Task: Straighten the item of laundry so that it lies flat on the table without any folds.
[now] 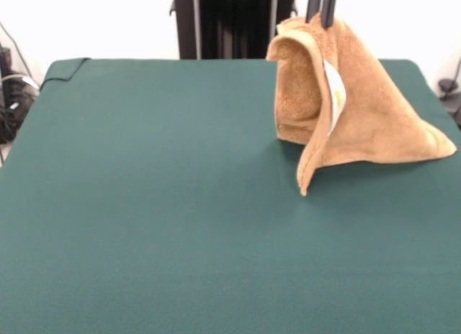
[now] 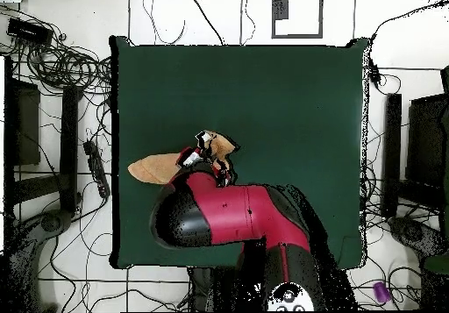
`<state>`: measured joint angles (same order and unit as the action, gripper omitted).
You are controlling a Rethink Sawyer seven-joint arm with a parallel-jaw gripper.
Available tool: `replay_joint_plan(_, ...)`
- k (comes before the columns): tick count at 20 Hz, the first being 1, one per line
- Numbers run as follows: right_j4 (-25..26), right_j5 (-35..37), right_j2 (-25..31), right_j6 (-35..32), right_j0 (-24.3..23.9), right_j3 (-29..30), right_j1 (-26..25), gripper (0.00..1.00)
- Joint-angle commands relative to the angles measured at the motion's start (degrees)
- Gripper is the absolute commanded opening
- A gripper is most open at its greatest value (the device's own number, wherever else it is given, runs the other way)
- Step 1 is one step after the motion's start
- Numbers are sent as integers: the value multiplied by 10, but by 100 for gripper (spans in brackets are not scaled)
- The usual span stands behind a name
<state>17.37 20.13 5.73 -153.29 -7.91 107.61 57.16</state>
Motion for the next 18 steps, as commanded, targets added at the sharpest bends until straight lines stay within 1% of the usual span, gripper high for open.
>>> replay_joint_plan(1,40,46,134,173,-48,28,-21,0)
replay_joint_plan(5,53,52,162,177,-71,27,-24,0)
replay_joint_plan(14,91,61,206,173,-106,17,-32,0)
replay_joint_plan(18,108,62,235,179,-133,13,-49,0)
